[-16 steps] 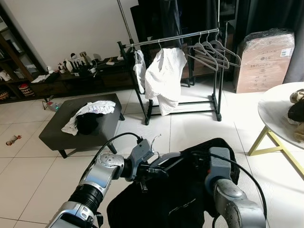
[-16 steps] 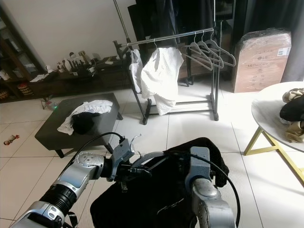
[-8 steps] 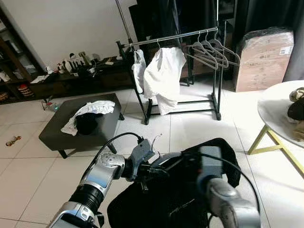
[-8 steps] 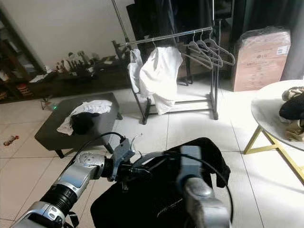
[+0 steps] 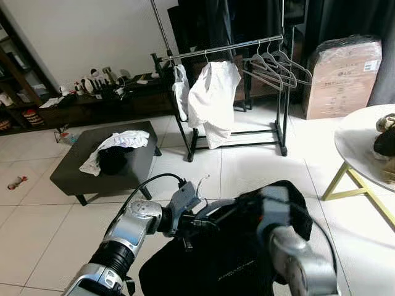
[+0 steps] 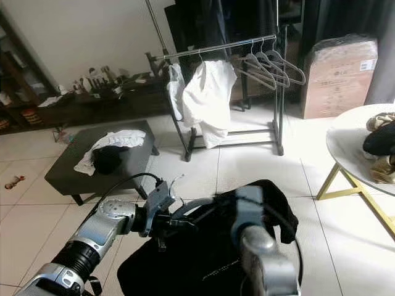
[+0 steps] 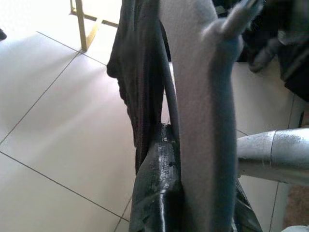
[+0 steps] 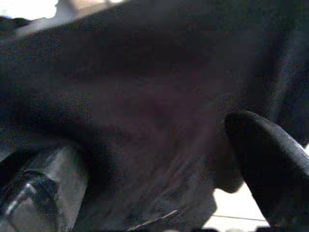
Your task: Hang hanger
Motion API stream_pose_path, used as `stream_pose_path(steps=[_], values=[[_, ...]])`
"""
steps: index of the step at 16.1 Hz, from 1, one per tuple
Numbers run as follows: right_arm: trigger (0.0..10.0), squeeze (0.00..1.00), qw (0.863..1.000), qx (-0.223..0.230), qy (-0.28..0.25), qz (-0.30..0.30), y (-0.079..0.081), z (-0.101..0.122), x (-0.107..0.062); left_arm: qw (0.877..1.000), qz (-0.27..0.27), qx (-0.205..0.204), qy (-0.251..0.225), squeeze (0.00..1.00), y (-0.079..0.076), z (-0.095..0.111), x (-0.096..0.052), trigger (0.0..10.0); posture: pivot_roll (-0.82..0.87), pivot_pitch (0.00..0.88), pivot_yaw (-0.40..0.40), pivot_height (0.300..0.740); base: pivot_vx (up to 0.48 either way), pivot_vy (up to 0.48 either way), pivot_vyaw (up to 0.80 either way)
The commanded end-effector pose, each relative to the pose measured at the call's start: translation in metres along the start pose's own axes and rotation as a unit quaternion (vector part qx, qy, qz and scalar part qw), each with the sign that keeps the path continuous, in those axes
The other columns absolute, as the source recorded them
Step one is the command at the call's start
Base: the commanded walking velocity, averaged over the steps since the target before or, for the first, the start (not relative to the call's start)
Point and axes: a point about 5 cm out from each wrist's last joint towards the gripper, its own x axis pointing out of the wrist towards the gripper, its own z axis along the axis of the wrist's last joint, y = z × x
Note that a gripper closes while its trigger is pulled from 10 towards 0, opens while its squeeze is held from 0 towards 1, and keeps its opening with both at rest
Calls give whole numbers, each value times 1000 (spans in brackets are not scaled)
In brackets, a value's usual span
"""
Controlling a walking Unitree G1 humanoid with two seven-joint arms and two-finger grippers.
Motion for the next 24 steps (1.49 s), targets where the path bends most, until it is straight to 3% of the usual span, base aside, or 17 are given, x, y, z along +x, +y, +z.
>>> stream_pose_path(steps=[1,7,11,15,19,22,24], values=[[10000,0,1000,5,-5,-9,4,3,2,1000,4,4,-17,0,2,5,-7,10000,-214,26,224,740,0,0,0],[10000,0,991,11,-17,-129,-18,3,8,1000,-4,0,-13,0,-1,3,-5,10000,-212,28,222,740,0,0,0],[10000,0,958,-17,-79,-276,-54,22,-1,1000,-2,-7,0,0,-2,-1,-4,10000,-213,31,222,740,0,0,0],[10000,0,955,-42,-159,-248,-38,43,-5,999,34,-26,8,0,3,-3,-4,10000,-212,32,221,740,0,0,0],[10000,0,937,-70,-218,-265,-36,66,-11,999,4,-7,41,0,-6,-9,-14,10000,-208,33,220,740,0,0,0],[10000,0,934,-73,-245,-251,-30,83,-8,994,-32,7,100,0,-17,-22,-29,10000,-205,29,219,740,0,0,0],[10000,0,929,-84,-266,-243,-24,97,-6,985,-20,31,171,0,-21,-37,-39,10000,-201,25,216,740,0,0,0]])
